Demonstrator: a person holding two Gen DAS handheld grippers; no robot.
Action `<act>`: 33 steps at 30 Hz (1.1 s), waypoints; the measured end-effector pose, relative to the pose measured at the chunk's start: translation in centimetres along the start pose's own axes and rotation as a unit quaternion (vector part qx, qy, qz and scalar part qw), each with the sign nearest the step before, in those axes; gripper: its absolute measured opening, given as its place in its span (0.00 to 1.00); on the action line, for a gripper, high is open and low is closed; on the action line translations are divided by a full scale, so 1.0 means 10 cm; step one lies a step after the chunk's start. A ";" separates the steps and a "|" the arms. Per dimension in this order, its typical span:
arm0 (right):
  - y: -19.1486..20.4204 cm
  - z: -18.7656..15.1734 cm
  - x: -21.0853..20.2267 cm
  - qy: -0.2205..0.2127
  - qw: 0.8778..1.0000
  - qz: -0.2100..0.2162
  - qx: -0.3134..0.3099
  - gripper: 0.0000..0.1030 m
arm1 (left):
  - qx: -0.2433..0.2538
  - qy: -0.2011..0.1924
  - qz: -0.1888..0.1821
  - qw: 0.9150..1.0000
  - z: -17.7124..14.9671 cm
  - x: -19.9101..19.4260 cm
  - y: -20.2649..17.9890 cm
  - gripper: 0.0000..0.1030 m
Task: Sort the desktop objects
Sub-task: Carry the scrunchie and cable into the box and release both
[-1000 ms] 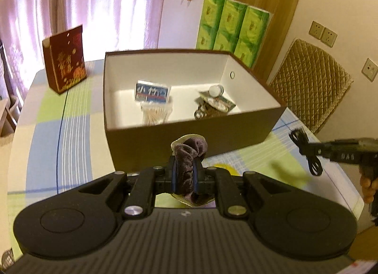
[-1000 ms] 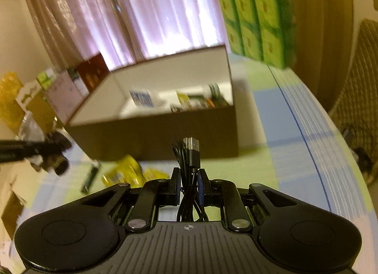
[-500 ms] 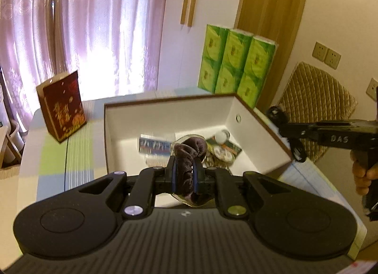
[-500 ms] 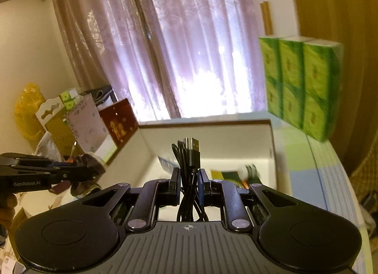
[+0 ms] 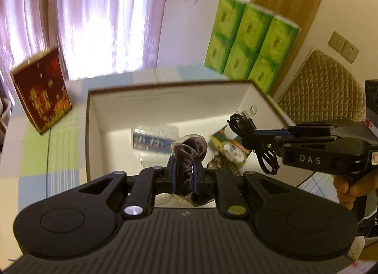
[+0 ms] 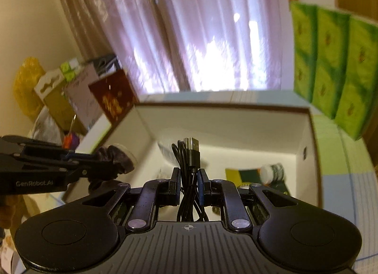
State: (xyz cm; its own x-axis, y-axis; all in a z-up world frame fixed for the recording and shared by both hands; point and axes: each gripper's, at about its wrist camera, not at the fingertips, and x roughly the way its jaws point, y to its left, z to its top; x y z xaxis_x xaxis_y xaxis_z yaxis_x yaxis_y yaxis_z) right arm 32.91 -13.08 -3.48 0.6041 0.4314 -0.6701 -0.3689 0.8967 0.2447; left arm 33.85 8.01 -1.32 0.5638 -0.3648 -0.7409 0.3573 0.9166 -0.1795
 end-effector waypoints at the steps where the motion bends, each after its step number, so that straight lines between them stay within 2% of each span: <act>1: -0.02 -0.02 0.05 0.007 1.000 0.002 -0.001 0.11 | -0.002 0.008 0.002 1.000 -0.02 0.05 0.02 0.10; 8: -0.15 -0.14 0.29 0.051 0.999 0.004 0.005 0.11 | -0.027 0.048 0.001 0.998 -0.13 0.34 0.14 0.10; 18: -0.11 -0.23 0.48 0.099 0.995 0.002 -0.010 0.11 | -0.022 0.075 -0.003 0.997 -0.21 0.57 0.03 0.12; 21: -0.10 -0.23 0.50 0.107 0.994 0.001 -0.014 0.11 | -0.015 0.078 0.002 0.997 -0.22 0.59 0.02 0.17; 24: -0.09 -0.24 0.51 0.109 0.994 -0.005 -0.018 0.12 | -0.009 0.078 0.006 0.997 -0.22 0.58 0.01 0.32; 25: -0.10 -0.24 0.51 0.112 0.994 -0.002 -0.016 0.15 | -0.008 0.077 0.009 0.997 -0.22 0.57 0.01 0.36; 26: -0.10 -0.24 0.51 0.114 0.993 0.004 -0.013 0.31 | -0.005 0.075 0.010 0.997 -0.23 0.56 0.01 0.37; 27: -0.11 -0.24 0.50 0.112 0.994 0.004 -0.009 0.60 | -0.003 0.075 0.011 0.997 -0.23 0.55 0.01 0.39; 28: -0.10 -0.24 0.47 0.106 0.994 -0.002 -0.007 0.71 | -0.002 0.075 0.014 0.997 -0.23 0.54 0.01 0.44; 29: -0.09 -0.24 0.44 0.095 0.995 -0.009 -0.007 0.78 | -0.002 0.074 0.019 0.997 -0.24 0.53 0.01 0.47; 30: -0.09 -0.24 0.41 0.087 0.996 -0.012 -0.011 0.79 | -0.001 0.074 0.022 0.997 -0.24 0.52 0.02 0.49; 32: -0.08 -0.22 0.40 0.090 0.996 -0.012 -0.014 0.80 | -0.001 0.073 0.025 0.997 -0.26 0.50 0.03 0.60; 33: -0.08 -0.22 0.39 0.092 0.996 -0.016 -0.014 0.82 | -0.001 0.073 0.028 0.997 -0.27 0.49 0.03 0.62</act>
State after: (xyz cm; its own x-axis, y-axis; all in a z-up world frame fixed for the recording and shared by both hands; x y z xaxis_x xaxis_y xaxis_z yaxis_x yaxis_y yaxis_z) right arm 34.02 -12.38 -7.85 0.4773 0.3752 -0.7947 -0.3732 0.9052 0.2032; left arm 34.75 6.94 -6.77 0.4676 -0.2860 -0.8364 0.3267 0.9351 -0.1372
